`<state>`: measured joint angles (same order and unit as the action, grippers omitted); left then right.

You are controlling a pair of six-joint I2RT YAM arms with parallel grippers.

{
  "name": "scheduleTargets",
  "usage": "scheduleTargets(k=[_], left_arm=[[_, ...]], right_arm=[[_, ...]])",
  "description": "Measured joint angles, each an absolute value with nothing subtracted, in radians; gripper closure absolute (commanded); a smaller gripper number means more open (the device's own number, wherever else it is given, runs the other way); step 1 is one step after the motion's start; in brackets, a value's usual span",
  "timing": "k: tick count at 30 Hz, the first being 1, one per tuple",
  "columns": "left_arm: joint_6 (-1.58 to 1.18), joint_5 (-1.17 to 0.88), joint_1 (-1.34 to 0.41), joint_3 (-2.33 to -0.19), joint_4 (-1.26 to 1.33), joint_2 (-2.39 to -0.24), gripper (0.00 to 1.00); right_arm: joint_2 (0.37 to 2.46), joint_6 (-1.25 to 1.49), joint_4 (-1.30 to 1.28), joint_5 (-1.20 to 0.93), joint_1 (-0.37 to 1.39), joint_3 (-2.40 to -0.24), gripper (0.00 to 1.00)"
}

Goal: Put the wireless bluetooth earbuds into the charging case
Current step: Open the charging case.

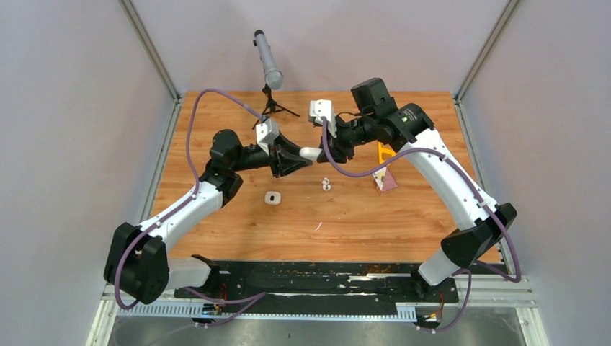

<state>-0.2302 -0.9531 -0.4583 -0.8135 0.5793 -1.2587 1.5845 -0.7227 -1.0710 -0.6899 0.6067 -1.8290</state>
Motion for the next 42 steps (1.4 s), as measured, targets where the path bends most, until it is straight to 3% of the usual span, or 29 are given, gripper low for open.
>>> scheduleTargets(k=[11,15,19,23,42], left_arm=[[-0.230,-0.946,-0.458,-0.813,0.580,-1.262,0.62],[-0.229,-0.944,-0.458,-0.813,0.580,-1.268,0.80],[-0.232,-0.945,-0.458,-0.813,0.588,-1.275,1.00],[-0.231,-0.952,-0.461,-0.813,0.611,-1.279,1.00],[-0.222,-0.966,-0.464,-0.735,0.788,-1.300,1.00]], right_arm=[[1.593,-0.707,-1.064,-0.689,0.608,-1.829,0.89],[1.596,-0.708,-1.064,-0.685,0.608,-1.829,0.87],[1.597,-0.708,-1.064,-0.680,0.609,-1.829,0.60],[1.601,-0.688,-1.057,-0.672,0.611,-1.829,0.46],[1.784,-0.400,-1.147,-0.891,0.476,-2.043,0.43]])
